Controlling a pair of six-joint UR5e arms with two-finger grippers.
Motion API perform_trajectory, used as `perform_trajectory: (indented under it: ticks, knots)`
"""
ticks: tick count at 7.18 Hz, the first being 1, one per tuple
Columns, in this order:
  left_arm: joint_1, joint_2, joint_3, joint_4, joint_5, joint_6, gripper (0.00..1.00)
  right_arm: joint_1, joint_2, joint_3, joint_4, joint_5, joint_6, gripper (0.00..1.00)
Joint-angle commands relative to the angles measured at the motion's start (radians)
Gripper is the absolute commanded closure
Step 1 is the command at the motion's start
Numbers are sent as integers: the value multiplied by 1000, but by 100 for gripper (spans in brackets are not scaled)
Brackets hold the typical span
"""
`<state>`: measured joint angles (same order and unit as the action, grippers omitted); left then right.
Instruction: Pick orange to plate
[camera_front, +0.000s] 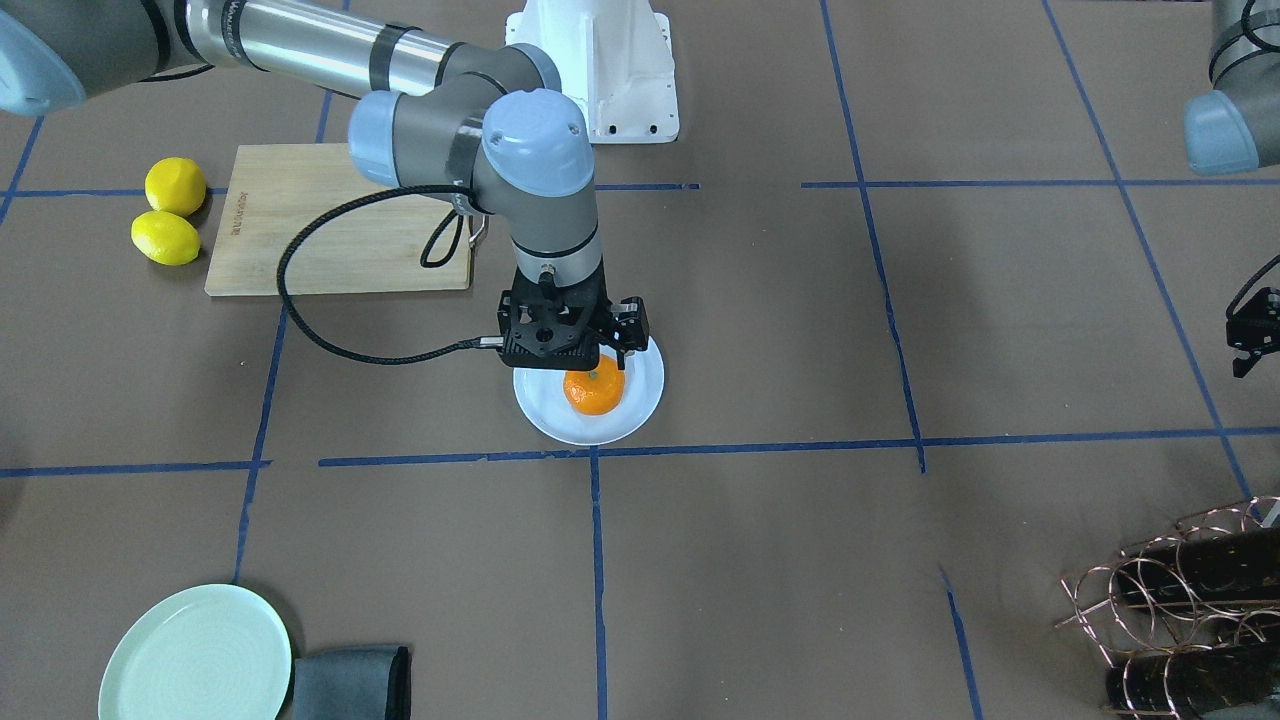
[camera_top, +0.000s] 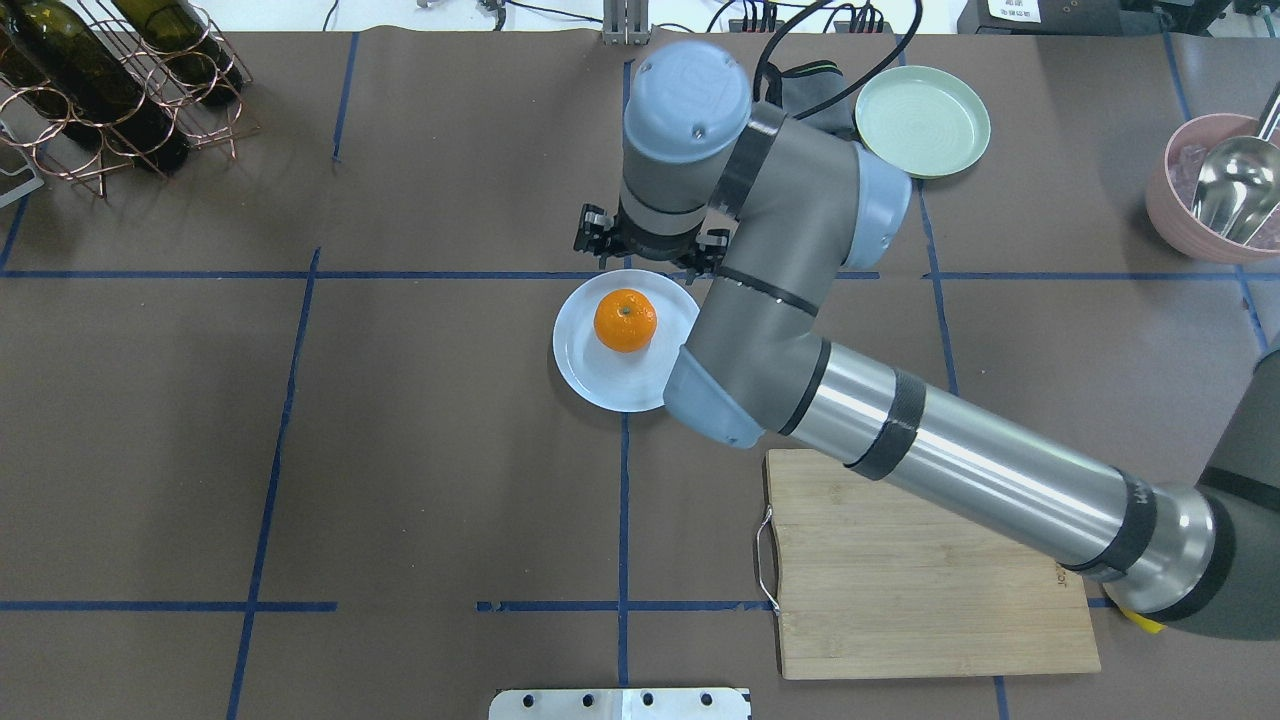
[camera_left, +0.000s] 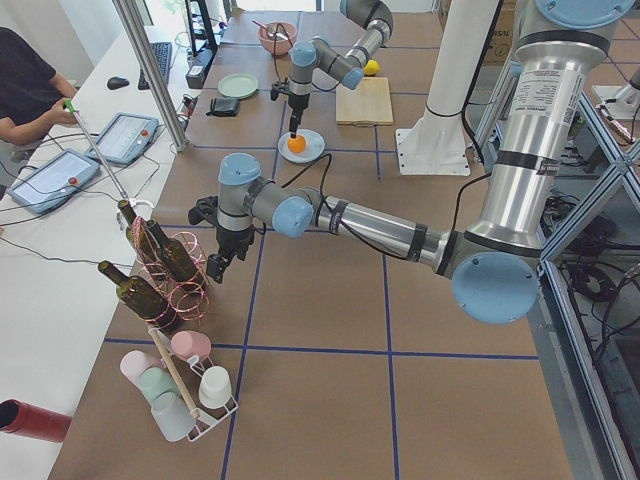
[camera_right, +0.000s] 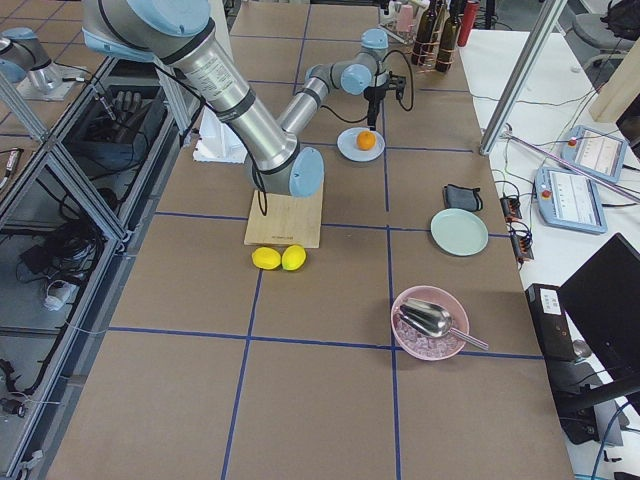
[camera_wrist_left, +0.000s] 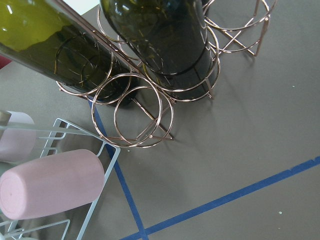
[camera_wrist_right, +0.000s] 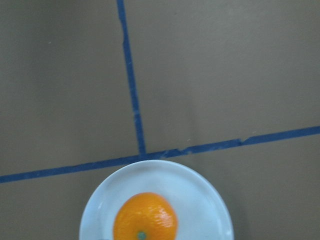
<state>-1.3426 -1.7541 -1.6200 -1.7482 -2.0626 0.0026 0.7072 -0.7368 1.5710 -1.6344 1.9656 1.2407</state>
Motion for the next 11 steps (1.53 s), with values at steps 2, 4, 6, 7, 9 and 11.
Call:
perform_trajectory:
  ticks: [2,4,6,7,9,11]
  knots:
    - [-145,2,61,157,-162,134,0,232,-310,308,-136,124,-419,0]
    - [-202,69,60,258,-215,246,0,366,-416,310,-131,209,-646,0]
    - [-228,132,58,263,-344,264,0,478,-501,300,-134,280,-819,0]
    - [-228,134,63,254,-335,263,0,559,-565,288,-133,333,-948,0]
    - [-234,133,58,254,-314,261,0,674,-646,198,-131,364,-1180,0]
    - [-236,131,57,256,-286,255,0,785,-731,86,-127,387,-1324,0]
